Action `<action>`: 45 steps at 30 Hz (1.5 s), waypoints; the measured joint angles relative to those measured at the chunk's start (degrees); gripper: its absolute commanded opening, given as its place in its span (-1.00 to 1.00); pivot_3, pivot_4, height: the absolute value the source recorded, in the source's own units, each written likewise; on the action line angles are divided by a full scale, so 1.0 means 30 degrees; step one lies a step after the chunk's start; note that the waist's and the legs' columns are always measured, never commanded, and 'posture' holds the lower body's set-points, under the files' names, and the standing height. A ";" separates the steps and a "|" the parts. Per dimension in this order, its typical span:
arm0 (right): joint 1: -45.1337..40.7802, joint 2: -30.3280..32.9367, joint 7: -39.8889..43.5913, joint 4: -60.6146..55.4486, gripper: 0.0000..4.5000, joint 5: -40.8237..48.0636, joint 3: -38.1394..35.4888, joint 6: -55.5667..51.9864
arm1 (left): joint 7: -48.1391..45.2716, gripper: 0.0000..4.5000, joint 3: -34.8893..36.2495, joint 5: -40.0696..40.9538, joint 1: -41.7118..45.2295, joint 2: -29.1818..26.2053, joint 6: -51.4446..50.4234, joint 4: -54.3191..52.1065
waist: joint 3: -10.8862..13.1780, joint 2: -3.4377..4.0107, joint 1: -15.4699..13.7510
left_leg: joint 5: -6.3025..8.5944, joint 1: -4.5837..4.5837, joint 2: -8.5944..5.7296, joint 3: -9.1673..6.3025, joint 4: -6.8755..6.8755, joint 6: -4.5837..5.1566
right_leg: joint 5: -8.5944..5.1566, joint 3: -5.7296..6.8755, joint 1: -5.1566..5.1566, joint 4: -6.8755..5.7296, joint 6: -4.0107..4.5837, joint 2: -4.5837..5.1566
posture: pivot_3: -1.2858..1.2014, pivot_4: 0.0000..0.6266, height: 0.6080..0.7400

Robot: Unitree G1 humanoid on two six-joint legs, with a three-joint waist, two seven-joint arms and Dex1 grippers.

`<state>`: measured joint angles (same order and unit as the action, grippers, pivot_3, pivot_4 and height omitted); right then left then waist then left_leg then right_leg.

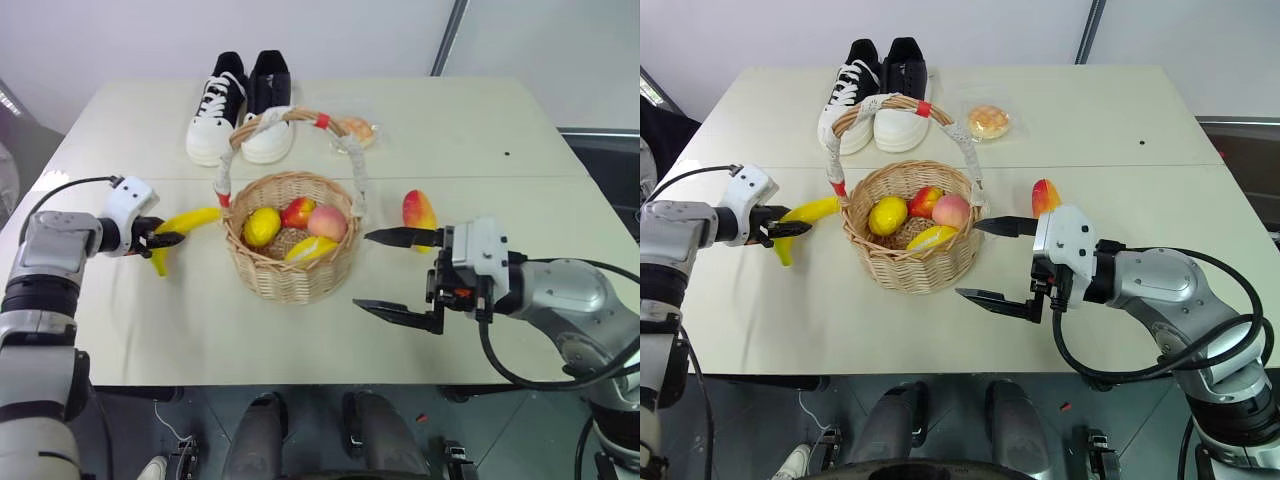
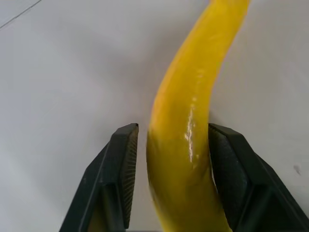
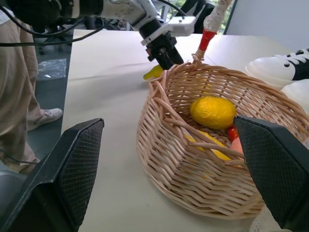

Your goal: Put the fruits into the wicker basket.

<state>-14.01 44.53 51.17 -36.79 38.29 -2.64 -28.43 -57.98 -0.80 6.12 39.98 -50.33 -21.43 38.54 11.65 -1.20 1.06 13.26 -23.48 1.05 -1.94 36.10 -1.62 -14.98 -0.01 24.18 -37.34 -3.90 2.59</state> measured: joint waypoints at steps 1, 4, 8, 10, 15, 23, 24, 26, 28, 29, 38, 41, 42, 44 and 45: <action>-0.0023 0.0000 0.0066 0.0100 1.00 -0.0117 -0.0005 0.0131 | -0.0014 0.02 0.0811 0.0531 -0.0930 -0.0335 -0.0250 -0.0965 | 0.0000 0.0000 0.0049 | 0.0000 0.0003 0.0018 0.0004 -0.0004 0.0000 | 0.0001 -0.0006 0.0006 -0.0001 0.0002 0.0000 | 0.03 -0.52 1.00; -0.0200 0.0003 0.0252 0.0548 1.00 -0.0419 -0.0014 0.0416 | 0.0031 0.02 0.3531 0.2303 -0.3354 -0.0714 -0.1503 -0.3714 | 0.0000 0.0001 -0.0075 | -0.0001 0.0007 0.0085 0.0006 0.0010 -0.0001 | 0.0003 -0.0003 0.0010 -0.0034 0.0007 -0.0005 | 0.03 -0.52 1.00; -0.0559 0.0032 0.0460 0.1228 1.00 -0.0677 -0.0133 0.0477 | 0.0381 0.02 0.6681 0.4414 -0.7234 -0.0774 -0.3569 -0.7751 | -0.0001 0.0000 -0.0075 | -0.0001 0.0026 0.0120 0.0027 0.0016 -0.0003 | 0.0012 -0.0010 0.0004 -0.0040 0.0035 0.0014 | 0.03 -0.52 1.00; -0.1065 0.0016 0.0549 0.1550 1.00 -0.0705 -0.0081 0.0473 | 0.0985 0.02 0.7110 0.4632 -0.8097 -0.0746 -0.4097 -0.8811 | -0.0001 0.0000 -0.0177 | -0.0005 0.0026 0.0137 0.0030 0.0020 -0.0009 | 0.0016 0.0001 -0.0003 -0.0040 0.0069 -0.0001 | 0.03 -0.52 1.00; -0.2382 -0.0341 0.0722 0.2027 1.00 -0.0748 0.0691 0.0415 | 0.2306 0.53 0.7480 0.5722 -0.7585 0.0041 -0.5581 -1.0109 | -0.0011 -0.0017 -0.0192 | -0.0012 0.0026 0.0158 0.0075 0.0055 -0.0020 | -0.0001 0.0017 -0.0035 -0.0037 0.0138 -0.0008 | 0.03 -0.52 1.00; -0.3518 -0.0685 0.0327 0.2230 1.00 -0.0766 0.1165 -0.0052 | 0.3661 0.97 0.4711 0.4160 -0.4026 0.0349 -0.5395 -0.7525 | -0.0015 -0.0022 -0.0093 | -0.0012 0.0032 0.0134 0.0093 0.0041 -0.0018 | 0.0042 0.0015 -0.0023 -0.0043 0.0065 -0.0060 | 0.03 -0.52 1.00; -0.3521 -0.0688 0.0238 0.2199 1.00 -0.0761 0.1170 -0.0169 | 0.3684 0.97 0.4256 0.3907 -0.3674 0.0439 -0.5235 -0.6890 | -0.0015 -0.0022 -0.0093 | -0.0012 0.0030 0.0139 0.0093 0.0042 -0.0018 | 0.0043 0.0016 -0.0015 -0.0045 0.0065 -0.0071 | 0.03 -0.52 1.00; -0.3507 -0.0691 0.0028 0.2131 1.00 -0.0751 0.1170 -0.0393 | 0.3712 0.97 0.3478 0.3386 -0.3190 0.0658 -0.5044 -0.5869 | -0.0015 -0.0023 -0.0075 | -0.0012 0.0027 0.0145 0.0095 0.0040 -0.0018 | 0.0043 0.0015 -0.0009 -0.0049 0.0064 -0.0077 | 0.03 -0.52 1.00; -0.3483 -0.0690 -0.0128 0.1977 1.00 -0.0741 0.1169 -0.0429 | 0.3639 0.97 0.2835 0.2926 -0.2899 0.0703 -0.4811 -0.5026 | -0.0015 -0.0023 -0.0074 | -0.0012 0.0026 0.0149 0.0094 0.0039 -0.0018 | 0.0043 0.0015 0.0000 -0.0053 0.0064 -0.0085 | 0.03 -0.52 1.00; -0.3425 -0.0680 -0.0217 0.1839 1.00 -0.0736 0.1139 -0.0431 | 0.3575 0.97 0.2645 0.2695 -0.2752 0.0728 -0.4718 -0.4577 | -0.0015 -0.0023 -0.0082 | -0.0012 0.0025 0.0152 0.0093 0.0039 -0.0017 | 0.0043 0.0015 0.0000 -0.0054 0.0065 -0.0087 | 0.03 -0.52 1.00; -0.3032 -0.0675 -0.0771 0.1448 1.00 -0.0736 0.1084 -0.0448 | 0.3426 -0.48 0.2369 0.2610 -0.2187 0.0782 -0.4806 -0.3418 | -0.0017 -0.0026 -0.0103 | -0.0012 0.0025 0.0156 0.0092 0.0047 -0.0018 | 0.0044 0.0014 0.0000 -0.0069 0.0065 -0.0084 | 0.03 -0.52 1.00; -0.3029 -0.0684 -0.0799 0.1448 1.00 -0.0748 0.1084 -0.0424 | 0.3649 -0.62 0.2446 0.2618 -0.2217 0.0775 -0.4930 -0.3414 | -0.0017 -0.0025 -0.0098 | -0.0013 0.0025 0.0156 0.0093 0.0048 -0.0017 | 0.0044 0.0014 0.0000 -0.0069 0.0065 -0.0084 | 0.03 -0.52 1.00; -0.3029 -0.0686 -0.0802 0.1449 1.00 -0.0760 0.1084 -0.0416 | 0.3714 -0.62 0.2523 0.2646 -0.2265 0.0770 -0.5004 -0.3423 | -0.0017 -0.0026 -0.0090 | -0.0013 0.0026 0.0156 0.0093 0.0048 -0.0018 | 0.0044 0.0014 0.0000 -0.0071 0.0065 -0.0083 | 0.03 -0.52 1.00; -0.3047 -0.0717 -0.0797 0.1456 1.00 -0.0815 0.1093 -0.0387 | 0.3873 -0.62 0.3081 0.2787 -0.2859 0.0622 -0.5081 -0.3761 | -0.0017 -0.0026 -0.0005 | -0.0013 0.0031 0.0163 0.0096 0.0046 -0.0017 | 0.0044 0.0011 0.0001 -0.0076 0.0065 -0.0083 | 0.03 -0.52 1.00; -0.3047 -0.0714 -0.0793 0.1471 1.00 -0.0878 0.1094 -0.0365 | 0.3891 -0.62 0.3435 0.2886 -0.3357 0.0484 -0.5055 -0.4073 | -0.0018 -0.0026 0.0043 | -0.0012 0.0035 0.0180 0.0103 0.0044 -0.0017 | 0.0044 0.0005 0.0005 -0.0080 0.0065 -0.0083 | 0.03 -0.52 1.00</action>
<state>-23.15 42.38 48.79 -32.37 35.66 0.64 -29.52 -46.30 9.50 14.78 29.91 -48.88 -36.60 26.32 11.60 -1.28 1.19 13.22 -23.37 1.60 -1.63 36.23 -1.67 -14.85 0.00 24.20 -37.58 -3.70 2.34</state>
